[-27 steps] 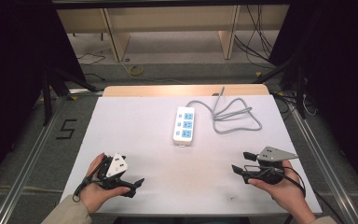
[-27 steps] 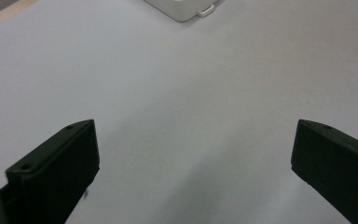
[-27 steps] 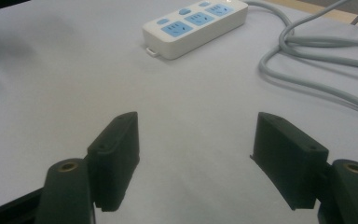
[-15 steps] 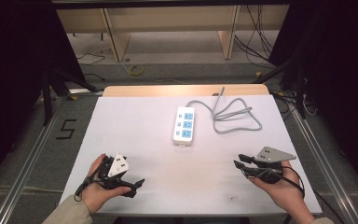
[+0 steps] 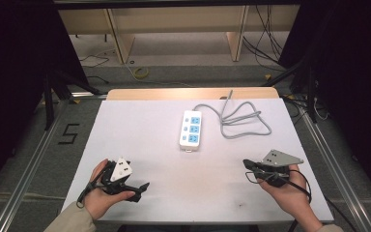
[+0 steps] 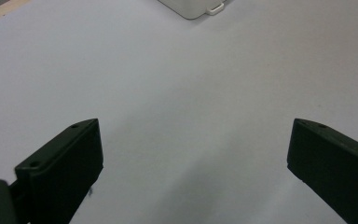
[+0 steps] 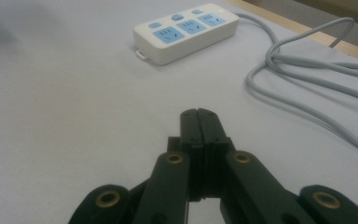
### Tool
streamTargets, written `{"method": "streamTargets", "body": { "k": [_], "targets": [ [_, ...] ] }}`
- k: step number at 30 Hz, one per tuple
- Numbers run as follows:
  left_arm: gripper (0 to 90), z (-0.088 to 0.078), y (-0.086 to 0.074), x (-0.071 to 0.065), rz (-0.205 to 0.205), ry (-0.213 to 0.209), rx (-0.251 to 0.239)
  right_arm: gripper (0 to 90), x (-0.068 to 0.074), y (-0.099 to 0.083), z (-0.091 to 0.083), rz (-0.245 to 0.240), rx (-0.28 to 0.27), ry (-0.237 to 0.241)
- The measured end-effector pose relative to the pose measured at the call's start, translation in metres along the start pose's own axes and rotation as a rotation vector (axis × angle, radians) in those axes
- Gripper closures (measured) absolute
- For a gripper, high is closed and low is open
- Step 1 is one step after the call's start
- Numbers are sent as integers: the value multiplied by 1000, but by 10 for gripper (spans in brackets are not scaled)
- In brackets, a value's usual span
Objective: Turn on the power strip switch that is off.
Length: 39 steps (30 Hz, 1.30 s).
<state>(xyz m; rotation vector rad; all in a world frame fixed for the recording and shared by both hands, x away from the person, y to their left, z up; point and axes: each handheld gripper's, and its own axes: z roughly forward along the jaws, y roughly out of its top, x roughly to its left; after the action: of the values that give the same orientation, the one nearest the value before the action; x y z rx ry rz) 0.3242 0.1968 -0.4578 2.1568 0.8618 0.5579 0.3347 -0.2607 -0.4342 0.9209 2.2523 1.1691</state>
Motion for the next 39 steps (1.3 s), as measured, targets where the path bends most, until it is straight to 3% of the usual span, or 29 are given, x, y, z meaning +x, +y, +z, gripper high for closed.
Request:
{"method": "streamTargets", "body": {
  "k": [39],
  "targets": [
    [36, 3, 1, 0, -3, 8, 2, 900, -1, 33, 29, -2, 4, 29]
  ]
}}
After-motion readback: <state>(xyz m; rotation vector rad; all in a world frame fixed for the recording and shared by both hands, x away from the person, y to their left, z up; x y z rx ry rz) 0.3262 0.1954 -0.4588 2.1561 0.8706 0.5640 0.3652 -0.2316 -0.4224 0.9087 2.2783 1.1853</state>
